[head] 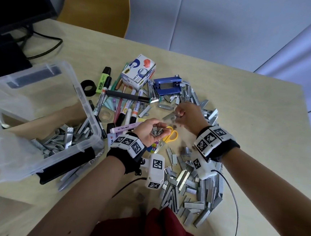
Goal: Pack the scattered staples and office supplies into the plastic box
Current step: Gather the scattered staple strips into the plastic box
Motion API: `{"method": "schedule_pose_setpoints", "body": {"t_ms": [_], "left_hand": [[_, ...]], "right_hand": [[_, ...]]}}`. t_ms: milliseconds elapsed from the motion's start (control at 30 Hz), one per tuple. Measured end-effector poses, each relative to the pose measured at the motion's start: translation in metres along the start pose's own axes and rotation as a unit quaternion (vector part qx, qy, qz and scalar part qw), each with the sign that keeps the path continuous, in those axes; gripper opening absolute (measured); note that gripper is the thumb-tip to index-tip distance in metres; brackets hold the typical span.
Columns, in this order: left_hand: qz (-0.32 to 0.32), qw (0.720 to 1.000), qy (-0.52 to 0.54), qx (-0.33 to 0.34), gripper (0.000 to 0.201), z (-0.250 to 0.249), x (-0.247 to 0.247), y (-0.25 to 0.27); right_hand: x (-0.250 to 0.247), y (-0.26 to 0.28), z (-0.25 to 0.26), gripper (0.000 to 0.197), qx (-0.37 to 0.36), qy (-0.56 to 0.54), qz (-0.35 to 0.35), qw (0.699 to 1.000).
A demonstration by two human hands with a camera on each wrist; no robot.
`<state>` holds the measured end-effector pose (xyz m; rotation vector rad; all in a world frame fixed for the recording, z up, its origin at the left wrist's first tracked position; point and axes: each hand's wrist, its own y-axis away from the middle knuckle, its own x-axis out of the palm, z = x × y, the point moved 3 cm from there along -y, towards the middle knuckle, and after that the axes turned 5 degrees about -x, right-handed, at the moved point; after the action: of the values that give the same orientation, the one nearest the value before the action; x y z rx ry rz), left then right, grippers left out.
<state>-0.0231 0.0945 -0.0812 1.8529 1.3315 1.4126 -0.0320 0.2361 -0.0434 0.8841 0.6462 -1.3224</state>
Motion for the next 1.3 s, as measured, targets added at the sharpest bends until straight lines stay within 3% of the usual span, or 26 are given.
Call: {"method": "schedule_pose_setpoints", "body": {"t_ms": [167,267,367,533,667,800,1033,1167,1300], "left_hand": [[-0.009,1.0,0.005,0.015,0.035,-0.003,0.011,-0.001],[0.014,1.0,0.011,0.012,0.031,-0.003,0.014,-0.001],[0.028,0.999,0.015,0.002,0.027,-0.001,0.013,0.001],[0.001,0.999,-0.024,-0.041,0.034,0.001,0.007,-0.001],[0.012,0.999,-0.021,-0.039,0.037,-0.001,0.005,-0.002],[0.011,1.0,-0.011,-0.027,0.037,-0.002,0.003,-0.003],[-0.003,0.999,0.034,-0.006,0.037,-0.003,0.0,-0.002],[0.007,0.999,0.045,0.0,0.036,-0.003,0.001,-0.003],[0.008,0.998,0.059,0.003,0.038,-0.003,0.007,-0.004]], "right_hand": [[-0.006,0.026,0.037,0.014,-0.101,-0.018,0.043,0.994],[-0.001,0.031,0.047,0.019,-0.133,0.006,0.091,0.987],[-0.002,0.031,0.051,0.022,-0.147,-0.007,0.092,0.985],[-0.017,0.017,0.037,0.016,-0.062,-0.132,0.033,0.989],[-0.015,-0.004,0.004,0.02,0.029,-0.062,0.007,0.998],[0.012,-0.008,-0.005,0.035,0.0,0.059,0.1,0.993],[0.027,-0.005,-0.002,0.016,-0.011,0.117,0.082,0.99],[0.015,-0.002,-0.003,0.015,0.027,0.049,0.042,0.998],[-0.008,0.01,0.027,0.005,0.001,-0.053,0.001,0.999]]}}
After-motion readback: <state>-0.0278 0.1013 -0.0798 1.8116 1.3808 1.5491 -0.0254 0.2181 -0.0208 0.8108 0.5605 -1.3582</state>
